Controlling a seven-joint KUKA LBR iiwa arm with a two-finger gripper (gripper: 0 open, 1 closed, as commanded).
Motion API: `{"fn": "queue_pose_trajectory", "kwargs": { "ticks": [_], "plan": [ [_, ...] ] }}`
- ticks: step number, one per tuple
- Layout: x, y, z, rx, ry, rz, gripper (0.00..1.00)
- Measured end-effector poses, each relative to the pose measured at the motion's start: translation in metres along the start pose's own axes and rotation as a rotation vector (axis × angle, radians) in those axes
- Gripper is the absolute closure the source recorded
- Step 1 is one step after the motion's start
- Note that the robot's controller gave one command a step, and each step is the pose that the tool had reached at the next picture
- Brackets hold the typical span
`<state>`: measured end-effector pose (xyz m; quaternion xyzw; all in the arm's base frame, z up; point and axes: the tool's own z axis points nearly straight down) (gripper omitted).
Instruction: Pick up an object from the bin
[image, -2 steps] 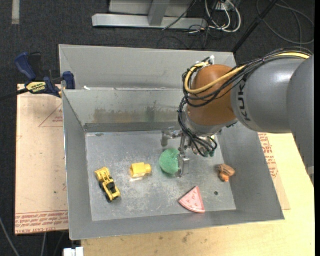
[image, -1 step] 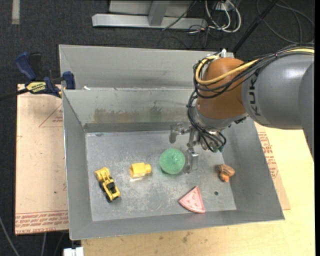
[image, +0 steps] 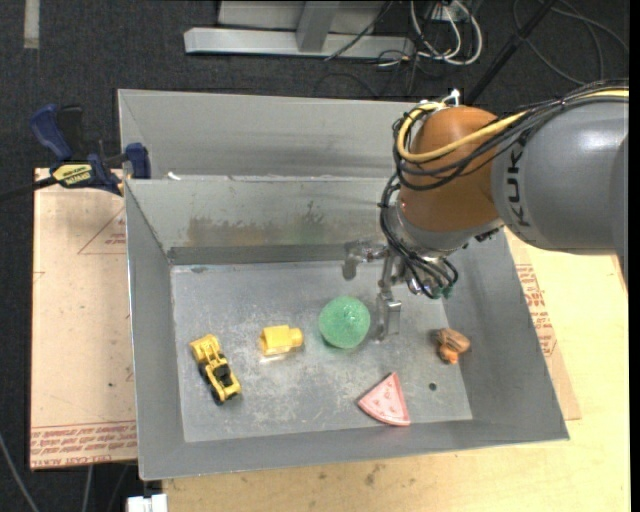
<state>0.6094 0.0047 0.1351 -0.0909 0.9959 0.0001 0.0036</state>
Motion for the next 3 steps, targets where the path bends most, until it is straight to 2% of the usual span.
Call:
{"fn": "queue_pose_trajectory", "kwargs": {
  "ticks": [1, 2, 3],
  "plan": [
    [-0.0020, 0.0031, 0.0671, -0.002, 0.006, -0.017, 0.00],
    [0.0043, 0.0062, 0.0651, -0.002, 0.006, 0.067, 1.00],
    [0.0043, 0.0061, 0.0651, -0.002, 0.006, 0.067, 1.00]
  ]
}}
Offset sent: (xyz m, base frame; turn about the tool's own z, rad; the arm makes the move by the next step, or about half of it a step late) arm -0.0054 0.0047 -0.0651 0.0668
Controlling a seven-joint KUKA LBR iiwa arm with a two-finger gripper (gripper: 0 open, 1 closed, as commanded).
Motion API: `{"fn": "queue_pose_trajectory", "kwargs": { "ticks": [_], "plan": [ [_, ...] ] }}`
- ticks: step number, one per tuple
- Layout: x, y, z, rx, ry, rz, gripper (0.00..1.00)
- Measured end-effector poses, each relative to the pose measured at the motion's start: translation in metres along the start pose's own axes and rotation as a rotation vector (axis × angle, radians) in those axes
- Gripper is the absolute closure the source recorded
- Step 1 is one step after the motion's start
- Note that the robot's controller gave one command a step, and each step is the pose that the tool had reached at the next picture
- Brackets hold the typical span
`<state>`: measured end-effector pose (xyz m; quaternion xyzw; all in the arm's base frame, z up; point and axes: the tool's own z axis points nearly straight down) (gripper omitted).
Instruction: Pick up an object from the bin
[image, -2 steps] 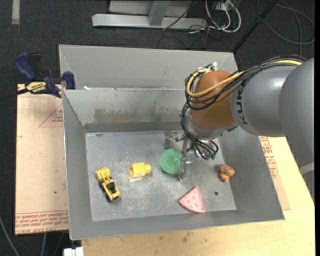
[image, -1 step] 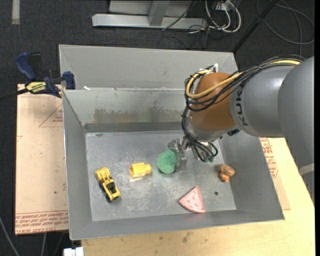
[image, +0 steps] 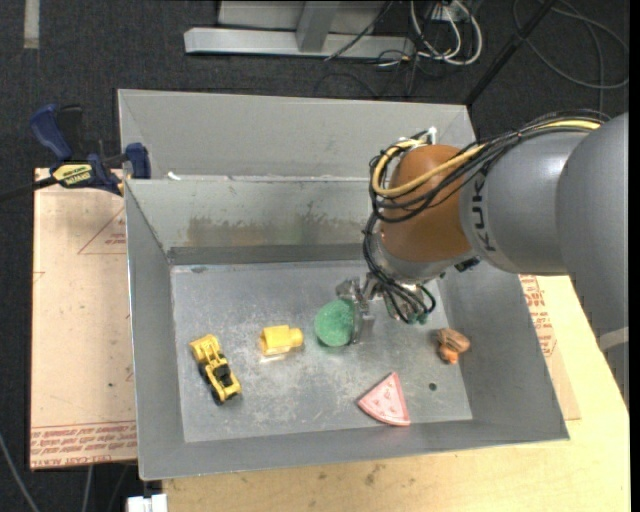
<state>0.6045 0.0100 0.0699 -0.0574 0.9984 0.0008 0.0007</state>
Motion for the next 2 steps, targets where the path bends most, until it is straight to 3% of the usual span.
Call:
{"fn": "queue_pose_trajectory", "kwargs": {
  "ticks": [2],
  "plan": [
    [0.002, 0.000, -0.022, -0.001, 0.007, 0.000, 1.00]
  ]
}}
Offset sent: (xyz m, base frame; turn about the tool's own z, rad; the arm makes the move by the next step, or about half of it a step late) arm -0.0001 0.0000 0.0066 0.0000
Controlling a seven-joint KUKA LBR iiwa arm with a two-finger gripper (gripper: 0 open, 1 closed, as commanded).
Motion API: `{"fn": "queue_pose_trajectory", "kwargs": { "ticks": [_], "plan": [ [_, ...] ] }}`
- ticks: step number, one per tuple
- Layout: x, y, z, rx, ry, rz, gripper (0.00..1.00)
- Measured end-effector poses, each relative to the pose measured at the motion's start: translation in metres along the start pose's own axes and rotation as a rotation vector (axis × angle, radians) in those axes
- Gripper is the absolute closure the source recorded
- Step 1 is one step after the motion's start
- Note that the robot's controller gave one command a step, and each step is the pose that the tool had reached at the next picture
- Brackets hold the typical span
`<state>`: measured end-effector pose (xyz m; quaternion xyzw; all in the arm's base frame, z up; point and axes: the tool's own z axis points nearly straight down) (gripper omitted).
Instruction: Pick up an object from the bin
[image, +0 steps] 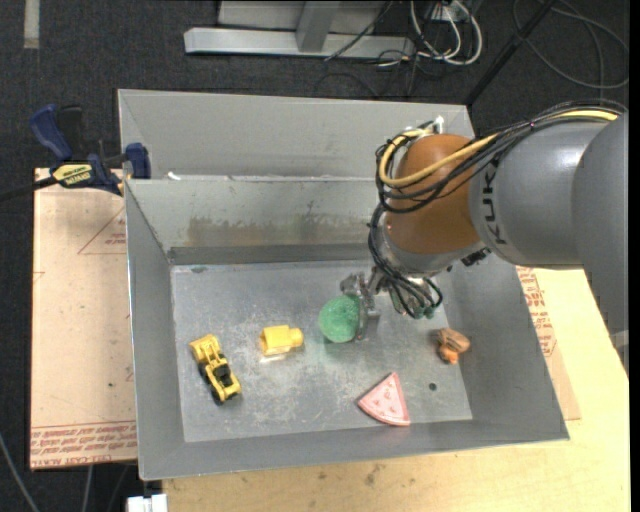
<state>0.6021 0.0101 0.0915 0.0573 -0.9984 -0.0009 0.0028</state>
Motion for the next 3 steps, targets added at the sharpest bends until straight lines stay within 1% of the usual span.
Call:
{"fn": "queue_pose_trajectory", "kwargs": {
  "ticks": [1, 3],
  "plan": [
    [-0.002, 0.000, -0.017, 0.001, -0.009, 0.000, 1.00],
    [-0.002, 0.000, -0.038, 0.001, -0.009, 0.000, 1.00]
  ]
}}
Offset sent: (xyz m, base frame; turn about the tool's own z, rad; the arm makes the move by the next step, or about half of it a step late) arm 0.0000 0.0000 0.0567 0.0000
